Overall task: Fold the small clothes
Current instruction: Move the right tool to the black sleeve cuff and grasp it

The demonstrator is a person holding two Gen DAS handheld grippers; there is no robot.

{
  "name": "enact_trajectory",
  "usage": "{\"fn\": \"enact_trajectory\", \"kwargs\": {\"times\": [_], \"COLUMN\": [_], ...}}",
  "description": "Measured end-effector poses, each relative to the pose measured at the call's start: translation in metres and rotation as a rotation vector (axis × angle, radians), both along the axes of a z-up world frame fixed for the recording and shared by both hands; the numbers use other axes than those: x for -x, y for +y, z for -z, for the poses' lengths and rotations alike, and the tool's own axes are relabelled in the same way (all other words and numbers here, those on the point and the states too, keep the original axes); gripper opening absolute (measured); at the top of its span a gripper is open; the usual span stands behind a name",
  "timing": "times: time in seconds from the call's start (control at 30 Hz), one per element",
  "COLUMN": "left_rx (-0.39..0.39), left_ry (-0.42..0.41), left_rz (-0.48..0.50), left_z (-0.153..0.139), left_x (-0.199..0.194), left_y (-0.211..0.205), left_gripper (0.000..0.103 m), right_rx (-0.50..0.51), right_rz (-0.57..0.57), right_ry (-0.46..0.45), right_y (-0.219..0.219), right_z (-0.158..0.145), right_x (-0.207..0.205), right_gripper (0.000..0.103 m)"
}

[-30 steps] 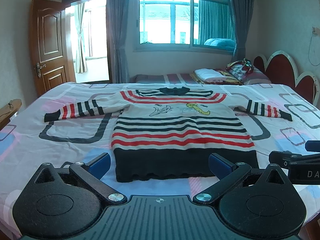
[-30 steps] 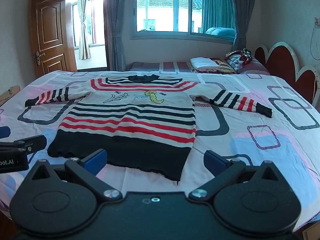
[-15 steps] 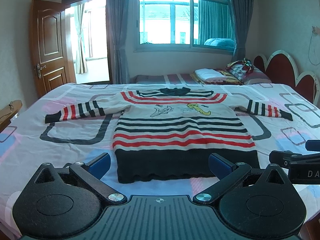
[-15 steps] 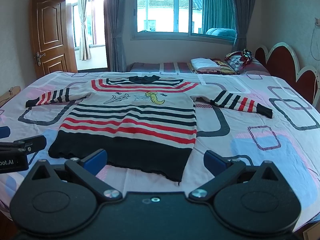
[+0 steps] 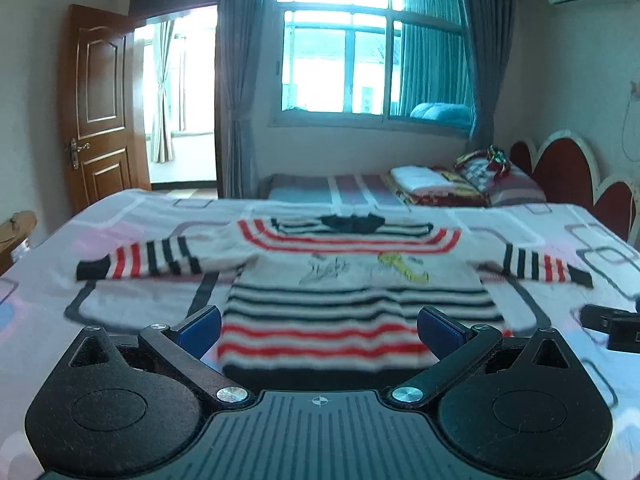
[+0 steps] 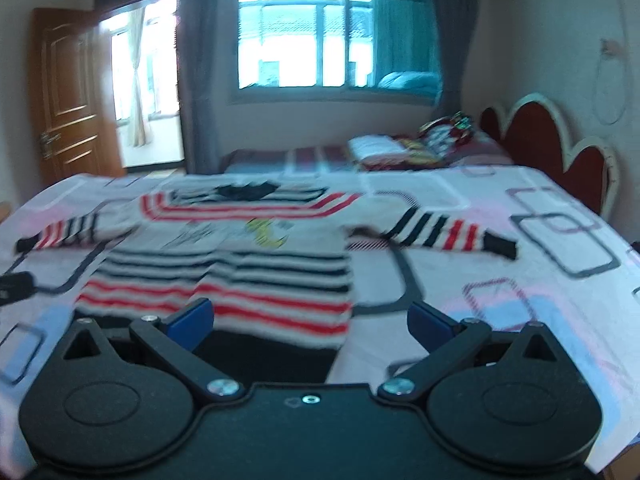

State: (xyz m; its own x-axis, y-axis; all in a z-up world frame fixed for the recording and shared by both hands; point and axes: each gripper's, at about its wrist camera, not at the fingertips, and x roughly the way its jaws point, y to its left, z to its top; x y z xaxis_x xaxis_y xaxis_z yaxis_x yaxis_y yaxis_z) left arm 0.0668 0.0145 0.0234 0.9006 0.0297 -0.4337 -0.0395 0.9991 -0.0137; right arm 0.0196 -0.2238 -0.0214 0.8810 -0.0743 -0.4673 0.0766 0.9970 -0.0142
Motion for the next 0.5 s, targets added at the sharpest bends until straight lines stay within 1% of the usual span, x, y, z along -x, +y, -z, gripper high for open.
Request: {"fn": "enact_trajectory", "kwargs": {"times": [0.1,0.2,0.27,0.3,0.33,0.4,0.43,0.47,0.5], "left_rx": [0.016,0.011,-0.004,-0.013,-0.021,-0.008,0.000,0.004,0.003], "left_ry": [-0.002,-0.012,0.011,0.036,0.059,0.082,0.100,0.110,0.116], "left_rz": [0.049,0.063,0.062,0.068,0.061,0.048,0.037,0.026,0.015], "left_z": [0.000,0.004,0.010,0.014,0.018,0.026,0.030,0.034,0.039], "left_x": [-0.033,-0.066,-0.093,-0.109,-0.123,-0.142,-0.154,-0.162,-0.170], "left_y": [0.004,0.008,0.007,0.007,0.008,0.011,0.015,0.018,0.021], "left_gripper": [0.103,0.103,0.103,0.103,0.103,0.103,0.103,0.103,0.103], "right_rx": [-0.032,-0.108,-0.137,-0.151,-0.168,-0.170,-0.174,-0.179,-0.192], "right_rz": [0.039,0.081,0.120,0.135,0.147,0.181,0.194,0.211,0.234], "right_ry": [-0.001,0.013,0.017,0.002,-0.016,-0.034,-0.035,-0.030,-0.020], "right_y": [-0.023,-0.055,-0.075,-0.085,-0.095,-0.112,-0.121,-0.130,-0.142], "right_z": [0.002,0.006,0.009,0.009,0.009,0.009,0.010,0.012,0.016], "right_x": [-0.023,-0.052,-0.071,-0.078,-0.086,-0.105,-0.117,-0.129,-0.145], "right_gripper": [0.102,0.101,0.100,0.099,0.095,0.075,0.056,0.054,0.055]}}
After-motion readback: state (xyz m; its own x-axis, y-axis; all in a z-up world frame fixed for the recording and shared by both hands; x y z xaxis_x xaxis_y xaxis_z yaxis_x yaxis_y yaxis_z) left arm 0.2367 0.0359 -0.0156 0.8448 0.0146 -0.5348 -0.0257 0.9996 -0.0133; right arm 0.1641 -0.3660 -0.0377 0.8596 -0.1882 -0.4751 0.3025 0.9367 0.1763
